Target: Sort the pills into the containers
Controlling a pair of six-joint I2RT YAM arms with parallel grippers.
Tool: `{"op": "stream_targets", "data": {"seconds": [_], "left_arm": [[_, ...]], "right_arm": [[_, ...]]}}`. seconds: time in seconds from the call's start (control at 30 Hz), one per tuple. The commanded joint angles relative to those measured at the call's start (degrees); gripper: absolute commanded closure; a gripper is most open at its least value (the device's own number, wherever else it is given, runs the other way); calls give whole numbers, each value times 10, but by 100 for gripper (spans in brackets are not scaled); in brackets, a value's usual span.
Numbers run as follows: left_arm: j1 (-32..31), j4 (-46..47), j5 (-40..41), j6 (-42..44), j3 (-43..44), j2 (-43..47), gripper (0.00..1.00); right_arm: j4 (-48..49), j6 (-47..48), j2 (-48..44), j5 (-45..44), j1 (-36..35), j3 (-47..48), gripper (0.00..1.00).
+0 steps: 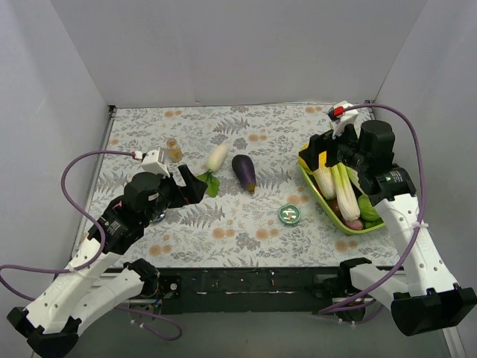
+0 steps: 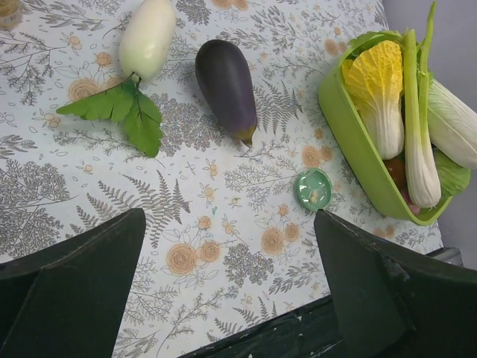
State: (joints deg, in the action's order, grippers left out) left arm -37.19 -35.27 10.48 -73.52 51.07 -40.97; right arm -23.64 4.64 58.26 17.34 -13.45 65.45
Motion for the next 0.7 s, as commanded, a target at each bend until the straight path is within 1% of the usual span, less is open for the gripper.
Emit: {"op": "stream_targets", "data": {"seconds": [0.0, 0.07, 0.13, 0.17, 0.2, 0.23, 0.3, 0.43, 0.5, 0.53, 0.57, 0.63, 0.67], "left_arm": [[2, -18, 24, -5, 0, 14, 2], [2, -18, 30, -11, -9, 17, 2], [1, -20, 38, -22, -17, 17, 2], [2, -20, 41, -26, -23, 16, 2], [1, -18, 42, -27, -26, 16, 2], [1, -17, 42, -32, -29, 14, 2], [2, -14, 45, -37, -36, 10, 2], [9, -9, 50, -46, -47, 2, 2], [33, -2, 39, -47, -53, -8, 2], [46, 1, 14, -44, -58, -22, 2], [78, 10, -4, -43, -62, -28, 2], [113, 20, -39, -40, -78, -43, 2], [148, 33, -48, -40, -83, -46, 2]], "right_arm": [[21, -7, -2, 22, 6, -1, 2], [22, -2, 2, 44, 6, -2, 2], [22, 23, 3, 91, 7, -12, 3], [20, 36, 3, 113, 7, -16, 3], [16, 72, 3, 135, 6, -20, 2], [4, 90, 4, 188, 6, -28, 2], [-8, 140, 6, 249, 5, -37, 2], [-20, 196, 5, 298, 3, -68, 2], [-31, 214, 7, 304, -10, -79, 2], [-30, 225, 5, 306, -14, -86, 2], [-19, 229, 4, 306, -24, -104, 2], [-5, 229, -2, 312, -32, -121, 2], [5, 228, -3, 316, -36, -136, 2]]}}
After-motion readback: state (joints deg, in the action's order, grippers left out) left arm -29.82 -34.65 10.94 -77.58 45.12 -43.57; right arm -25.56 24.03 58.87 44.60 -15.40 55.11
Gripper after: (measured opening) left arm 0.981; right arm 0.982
